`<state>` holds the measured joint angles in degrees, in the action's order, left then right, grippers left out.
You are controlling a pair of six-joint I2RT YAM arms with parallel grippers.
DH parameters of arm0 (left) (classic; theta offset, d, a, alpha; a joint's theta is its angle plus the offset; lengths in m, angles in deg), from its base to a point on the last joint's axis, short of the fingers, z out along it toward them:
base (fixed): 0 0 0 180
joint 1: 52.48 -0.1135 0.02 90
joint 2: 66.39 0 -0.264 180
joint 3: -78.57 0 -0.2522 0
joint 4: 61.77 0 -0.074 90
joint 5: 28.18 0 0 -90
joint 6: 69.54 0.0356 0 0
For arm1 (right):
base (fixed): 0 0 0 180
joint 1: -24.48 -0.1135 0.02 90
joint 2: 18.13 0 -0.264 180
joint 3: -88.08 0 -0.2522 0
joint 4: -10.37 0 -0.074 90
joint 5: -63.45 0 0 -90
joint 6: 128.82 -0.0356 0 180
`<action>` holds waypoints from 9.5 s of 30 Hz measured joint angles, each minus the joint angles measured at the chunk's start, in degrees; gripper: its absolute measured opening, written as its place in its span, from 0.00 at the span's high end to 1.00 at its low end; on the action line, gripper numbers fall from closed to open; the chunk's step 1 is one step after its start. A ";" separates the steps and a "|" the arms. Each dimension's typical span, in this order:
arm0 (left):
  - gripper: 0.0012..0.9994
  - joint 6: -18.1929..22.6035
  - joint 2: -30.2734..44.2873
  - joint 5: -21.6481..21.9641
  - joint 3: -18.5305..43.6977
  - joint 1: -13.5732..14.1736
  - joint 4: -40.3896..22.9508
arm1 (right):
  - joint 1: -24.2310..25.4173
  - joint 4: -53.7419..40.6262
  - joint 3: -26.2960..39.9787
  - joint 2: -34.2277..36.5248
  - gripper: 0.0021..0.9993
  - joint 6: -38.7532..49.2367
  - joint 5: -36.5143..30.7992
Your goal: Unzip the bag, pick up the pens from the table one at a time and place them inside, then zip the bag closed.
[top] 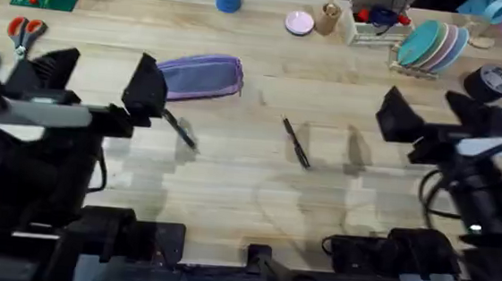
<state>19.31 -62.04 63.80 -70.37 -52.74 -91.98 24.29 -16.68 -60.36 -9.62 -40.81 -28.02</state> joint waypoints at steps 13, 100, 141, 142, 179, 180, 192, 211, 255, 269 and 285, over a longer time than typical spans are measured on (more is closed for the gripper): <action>0.01 -0.17 22.20 0.54 20.80 0.00 -9.20 | 0.00 -16.95 30.87 30.26 0.00 -0.39 7.74; 0.01 56.33 63.96 -40.43 40.09 -35.41 -33.68 | 0.00 -27.56 46.06 45.00 0.00 -0.61 10.11; 0.01 72.08 87.91 -56.48 40.11 -32.64 -27.71 | 0.00 -27.55 46.06 45.03 0.00 -0.56 10.07; 0.01 72.12 88.39 -56.51 40.11 -32.02 -27.49 | 0.00 -27.55 46.06 45.02 0.00 -0.56 10.09; 0.96 72.57 92.05 -57.03 40.19 -26.71 -24.06 | 0.00 -26.34 46.06 45.02 0.00 -0.56 10.07; 0.96 72.57 92.05 -57.03 40.19 -26.71 -24.06 | 0.00 -26.33 46.06 45.01 0.00 -0.56 10.07; 0.96 72.59 92.05 -57.03 40.19 -26.71 -24.06 | -0.16 -26.30 46.06 45.10 0.00 -3.12 10.11; 0.96 72.59 92.05 -57.03 40.19 -26.71 -24.06 | -19.78 -22.65 46.08 54.14 0.00 -5.31 10.11; 0.96 72.57 92.05 -57.03 40.19 -26.71 -24.06 | -25.59 -21.41 46.10 55.15 0.00 -9.26 10.31; 0.96 72.57 92.05 -57.03 40.19 -26.71 -24.06 | -27.97 -14.80 46.12 61.83 0.00 -9.64 12.68; 0.96 72.57 92.05 -57.03 40.19 -26.71 -24.06 | -31.88 -6.89 46.12 73.35 0.00 -9.68 13.12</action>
<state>91.88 30.01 6.77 -30.17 -79.44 -116.04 -7.59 -23.57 -14.24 63.73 -50.48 -14.90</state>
